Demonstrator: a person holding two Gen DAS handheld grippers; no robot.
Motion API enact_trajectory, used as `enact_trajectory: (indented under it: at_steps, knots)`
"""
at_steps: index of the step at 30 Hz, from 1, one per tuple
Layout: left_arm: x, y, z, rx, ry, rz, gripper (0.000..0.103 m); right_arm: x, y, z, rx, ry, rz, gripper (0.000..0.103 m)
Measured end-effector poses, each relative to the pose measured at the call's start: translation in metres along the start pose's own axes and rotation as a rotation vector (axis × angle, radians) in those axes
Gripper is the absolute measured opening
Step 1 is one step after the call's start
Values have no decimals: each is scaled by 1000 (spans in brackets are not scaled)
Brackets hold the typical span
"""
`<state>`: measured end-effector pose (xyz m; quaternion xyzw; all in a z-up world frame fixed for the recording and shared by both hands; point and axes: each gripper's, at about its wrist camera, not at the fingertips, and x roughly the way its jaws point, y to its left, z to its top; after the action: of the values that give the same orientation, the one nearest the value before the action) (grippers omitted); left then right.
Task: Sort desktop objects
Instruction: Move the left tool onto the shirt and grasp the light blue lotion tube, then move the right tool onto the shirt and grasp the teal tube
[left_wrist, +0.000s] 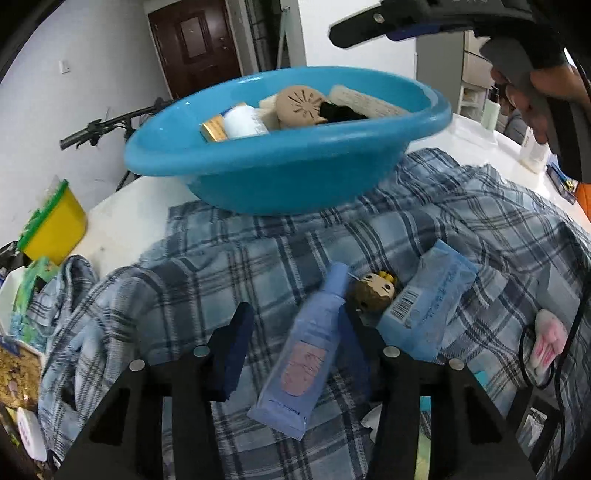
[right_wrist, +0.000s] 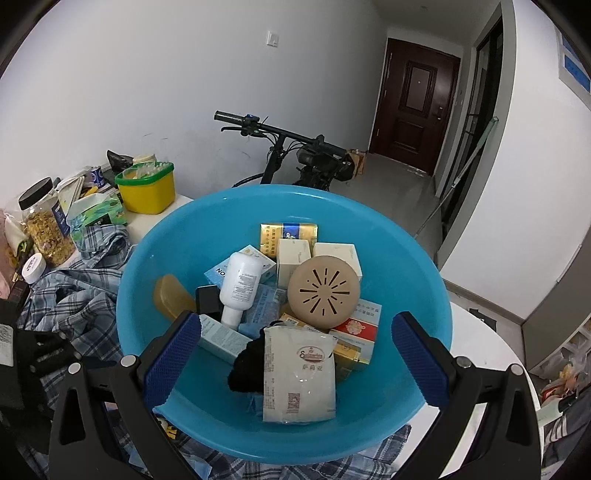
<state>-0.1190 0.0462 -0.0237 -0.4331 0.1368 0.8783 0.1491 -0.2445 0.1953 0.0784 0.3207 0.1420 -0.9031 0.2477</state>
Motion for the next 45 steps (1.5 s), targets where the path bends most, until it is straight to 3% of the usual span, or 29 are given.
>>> enact_trajectory:
  at_steps: [9, 10, 12, 18, 23, 26, 29, 33, 39, 41, 44, 45]
  knots:
    - [13, -7, -3, 10, 33, -37, 52, -3, -2, 1, 13, -8, 4, 103]
    - [14, -7, -3, 5, 36, -44, 49, -6, -2, 1, 17, -22, -9, 103]
    - [15, -6, -3, -15, 36, -76, 33, -14, -3, 3, 30, -71, -34, 103]
    - [6, -15, -3, -9, 15, -105, 32, -28, -5, 8, 42, -123, -23, 103]
    - [-15, -3, 1, -68, -47, -109, 32, -29, -4, 9, 50, -139, -9, 103]
    - [-21, 10, 2, -108, -64, -110, 32, -31, 0, 8, 45, -150, 59, 103]
    - [-22, 16, 3, -123, -62, -101, 32, -35, 11, 8, 5, -128, 90, 103]
    - [-21, 18, 3, -125, -51, -68, 32, -30, 39, -7, -74, -26, 89, 103]
    - [-35, 22, 3, -128, -86, -80, 33, -52, 83, -68, -248, 114, 179, 103]
    - [-40, 23, 3, -128, -98, -87, 33, -59, 96, -91, -286, 153, 227, 99]
    - [-45, 25, 2, -133, -112, -88, 33, -58, 110, -119, -303, 214, 306, 84]
    - [-46, 26, 2, -136, -112, -86, 33, -54, 115, -126, -309, 236, 320, 74]
